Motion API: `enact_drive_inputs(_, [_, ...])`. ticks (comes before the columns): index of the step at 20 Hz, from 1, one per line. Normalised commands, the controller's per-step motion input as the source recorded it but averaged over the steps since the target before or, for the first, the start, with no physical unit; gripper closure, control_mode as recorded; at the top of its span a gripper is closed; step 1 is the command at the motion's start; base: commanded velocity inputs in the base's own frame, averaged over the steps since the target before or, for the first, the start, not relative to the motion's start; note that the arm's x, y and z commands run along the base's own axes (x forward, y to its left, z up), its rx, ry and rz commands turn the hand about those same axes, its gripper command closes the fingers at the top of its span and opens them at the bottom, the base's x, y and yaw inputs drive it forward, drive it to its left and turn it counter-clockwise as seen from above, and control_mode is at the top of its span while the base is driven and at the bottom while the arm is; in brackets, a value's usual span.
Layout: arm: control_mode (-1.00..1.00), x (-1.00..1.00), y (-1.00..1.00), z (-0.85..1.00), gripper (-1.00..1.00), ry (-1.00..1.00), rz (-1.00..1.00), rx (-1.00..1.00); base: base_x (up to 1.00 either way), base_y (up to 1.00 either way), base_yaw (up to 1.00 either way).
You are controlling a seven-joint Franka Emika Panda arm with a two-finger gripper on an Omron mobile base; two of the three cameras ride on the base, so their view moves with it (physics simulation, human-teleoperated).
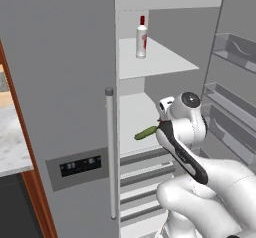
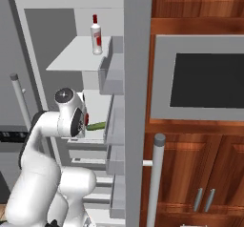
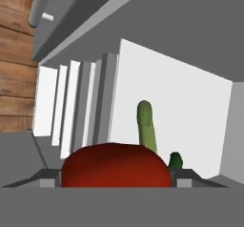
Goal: Place the liquor on the top shelf of the fridge to keep it out of children's reach, and place the cucumber and bell pepper on lower shelves for easy access.
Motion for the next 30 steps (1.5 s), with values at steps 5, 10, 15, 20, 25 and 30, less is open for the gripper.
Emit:
enact_drive_inputs(5, [-1.0, 0.53, -0.1, -0.17, 1.0, 0.0, 0.0, 0.01, 0.0, 0.0, 0.0])
enact_drive_inputs(10, [-1.0, 0.53, -0.04, -0.18, 1.0, 0.0, 0.0, 0.0, 0.0, 0.0, 0.0])
enact_drive_inputs(15, [-1.0, 0.52, 0.0, -0.18, 1.0, 0.0, 0.0, 0.0, 0.0, 0.0, 0.0])
enact_drive_inputs(20, [-1.0, 0.54, 0.0, -0.19, 1.0, 0.0, 0.0, 0.0, 0.0, 0.0, 0.0])
enact_drive_inputs(25, [-1.0, 0.54, 0.0, -0.19, 1.0, 0.0, 0.0, 0.0, 0.0, 0.0, 0.0])
enact_drive_inputs(30, [-1.0, 0.47, 0.05, -0.22, -1.0, -0.02, 0.0, 0.0, 0.0, 0.0, 0.0])
